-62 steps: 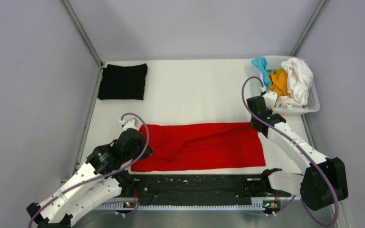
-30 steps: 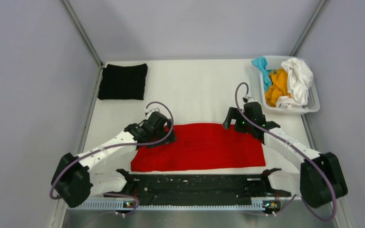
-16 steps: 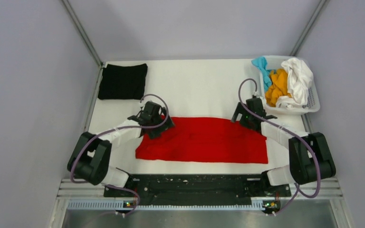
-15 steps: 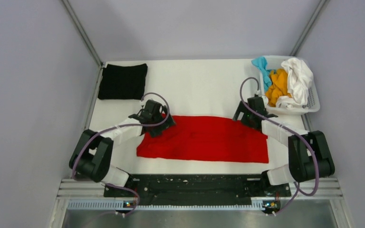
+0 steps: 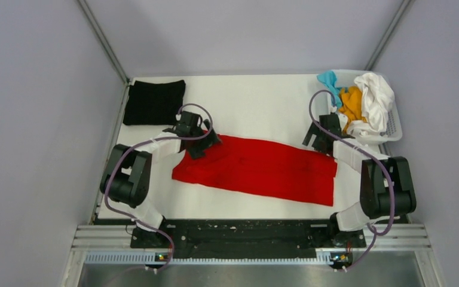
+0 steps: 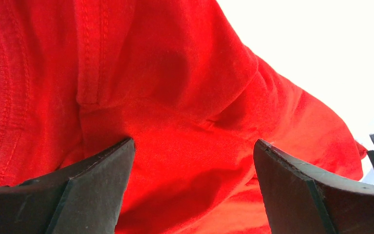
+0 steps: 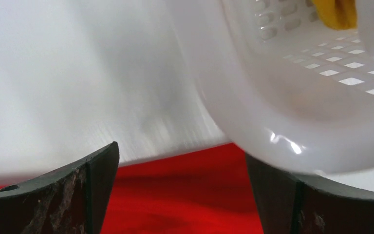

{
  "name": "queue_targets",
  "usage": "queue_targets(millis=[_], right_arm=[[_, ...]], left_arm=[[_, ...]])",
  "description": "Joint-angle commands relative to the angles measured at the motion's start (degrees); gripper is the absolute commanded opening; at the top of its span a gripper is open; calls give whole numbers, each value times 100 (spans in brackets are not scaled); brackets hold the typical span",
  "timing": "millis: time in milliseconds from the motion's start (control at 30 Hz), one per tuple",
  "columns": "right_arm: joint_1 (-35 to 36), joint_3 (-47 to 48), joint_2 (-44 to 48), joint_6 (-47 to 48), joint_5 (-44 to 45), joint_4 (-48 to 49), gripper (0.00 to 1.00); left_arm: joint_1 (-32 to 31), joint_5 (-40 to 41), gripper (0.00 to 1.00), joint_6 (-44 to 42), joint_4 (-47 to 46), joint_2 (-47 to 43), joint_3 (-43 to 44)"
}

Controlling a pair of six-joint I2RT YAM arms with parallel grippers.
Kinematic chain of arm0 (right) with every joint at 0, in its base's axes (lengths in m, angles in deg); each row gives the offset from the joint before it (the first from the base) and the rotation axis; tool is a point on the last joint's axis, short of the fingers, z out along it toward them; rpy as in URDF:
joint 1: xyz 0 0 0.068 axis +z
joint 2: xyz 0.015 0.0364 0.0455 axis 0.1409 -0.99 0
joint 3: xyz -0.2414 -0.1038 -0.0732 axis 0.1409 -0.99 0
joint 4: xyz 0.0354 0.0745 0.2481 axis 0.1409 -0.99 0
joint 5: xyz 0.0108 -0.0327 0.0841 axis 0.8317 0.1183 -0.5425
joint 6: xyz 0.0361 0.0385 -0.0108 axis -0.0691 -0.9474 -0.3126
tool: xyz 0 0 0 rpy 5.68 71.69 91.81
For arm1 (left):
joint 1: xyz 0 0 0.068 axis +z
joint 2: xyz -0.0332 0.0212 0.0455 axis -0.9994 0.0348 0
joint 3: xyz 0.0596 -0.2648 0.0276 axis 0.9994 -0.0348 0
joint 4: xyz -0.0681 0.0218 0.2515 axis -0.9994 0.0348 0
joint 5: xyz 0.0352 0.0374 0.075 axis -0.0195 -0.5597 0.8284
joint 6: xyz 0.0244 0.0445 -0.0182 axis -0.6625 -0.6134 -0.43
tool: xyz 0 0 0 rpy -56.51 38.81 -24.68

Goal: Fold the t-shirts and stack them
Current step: Rotate the tshirt 90 degrees

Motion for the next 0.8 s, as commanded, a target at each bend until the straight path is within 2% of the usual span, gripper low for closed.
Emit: queue_targets(millis=[0, 200, 300, 400, 500, 667, 767], right_arm=[[80, 38, 880, 374, -341, -43, 99], [764, -334, 1784, 378, -837, -290, 99], [883, -641, 1718, 213, -1371, -248, 99], [964, -840, 1469, 137, -1486, -94, 99], [1107, -907, 1128, 103, -1489, 50, 99], [1212, -863, 589, 4, -1197, -323, 99], [1890, -991, 814, -186, -1330, -606, 99]], left_arm=[[277, 645, 99, -682, 940, 839, 488], [449, 217, 99, -769, 1044, 1244, 1371], [468, 44, 99, -834, 1225, 1639, 2142], [490, -423, 99, -759, 1346, 2267, 3105], [490, -871, 99, -541, 1080, 2977, 4086], [490, -1520, 99, 281, 709, 4612, 6200], [404, -2123, 99, 1268, -220, 5571, 7547]])
